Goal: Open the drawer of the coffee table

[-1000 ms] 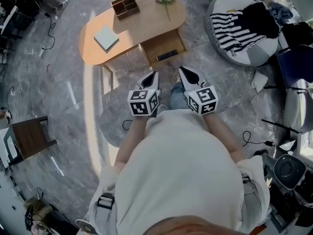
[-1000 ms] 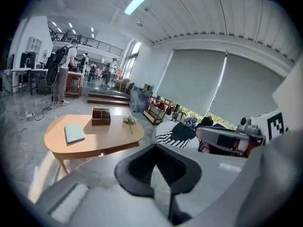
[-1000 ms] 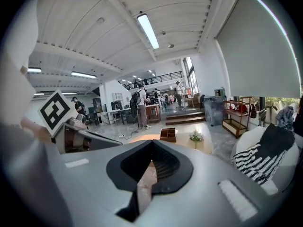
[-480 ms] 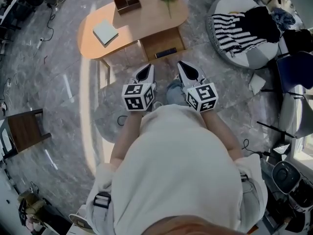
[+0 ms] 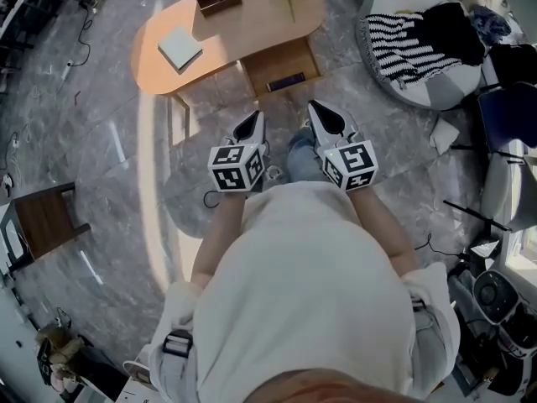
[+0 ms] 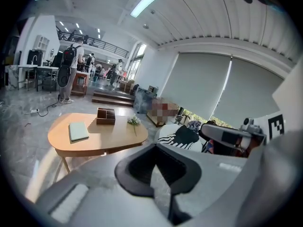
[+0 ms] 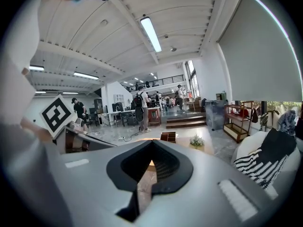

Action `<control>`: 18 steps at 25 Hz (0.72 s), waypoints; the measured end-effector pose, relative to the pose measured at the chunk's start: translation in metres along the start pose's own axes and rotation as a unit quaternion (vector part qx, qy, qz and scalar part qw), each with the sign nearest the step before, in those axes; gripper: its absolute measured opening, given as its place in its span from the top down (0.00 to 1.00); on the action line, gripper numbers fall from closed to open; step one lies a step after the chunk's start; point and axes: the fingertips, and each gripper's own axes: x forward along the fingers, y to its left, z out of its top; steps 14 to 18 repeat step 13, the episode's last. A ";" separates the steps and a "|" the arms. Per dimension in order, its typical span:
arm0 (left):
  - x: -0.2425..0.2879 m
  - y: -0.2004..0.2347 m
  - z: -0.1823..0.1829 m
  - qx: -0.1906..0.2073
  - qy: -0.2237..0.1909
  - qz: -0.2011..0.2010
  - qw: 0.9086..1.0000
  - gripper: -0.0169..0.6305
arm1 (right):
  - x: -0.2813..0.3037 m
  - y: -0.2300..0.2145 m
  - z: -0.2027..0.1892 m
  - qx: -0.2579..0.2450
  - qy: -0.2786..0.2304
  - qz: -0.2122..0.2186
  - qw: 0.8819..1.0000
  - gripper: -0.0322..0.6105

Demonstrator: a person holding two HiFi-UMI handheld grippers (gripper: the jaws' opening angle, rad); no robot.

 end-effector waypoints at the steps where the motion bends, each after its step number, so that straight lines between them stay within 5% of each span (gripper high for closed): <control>1: 0.000 0.001 -0.001 0.001 0.001 0.001 1.000 0.97 | 0.000 0.000 0.000 -0.002 0.000 -0.001 1.000 0.95; 18: -0.004 0.013 -0.003 -0.007 -0.008 0.007 1.000 0.97 | 0.000 0.008 -0.011 -0.005 0.009 0.002 1.000 0.95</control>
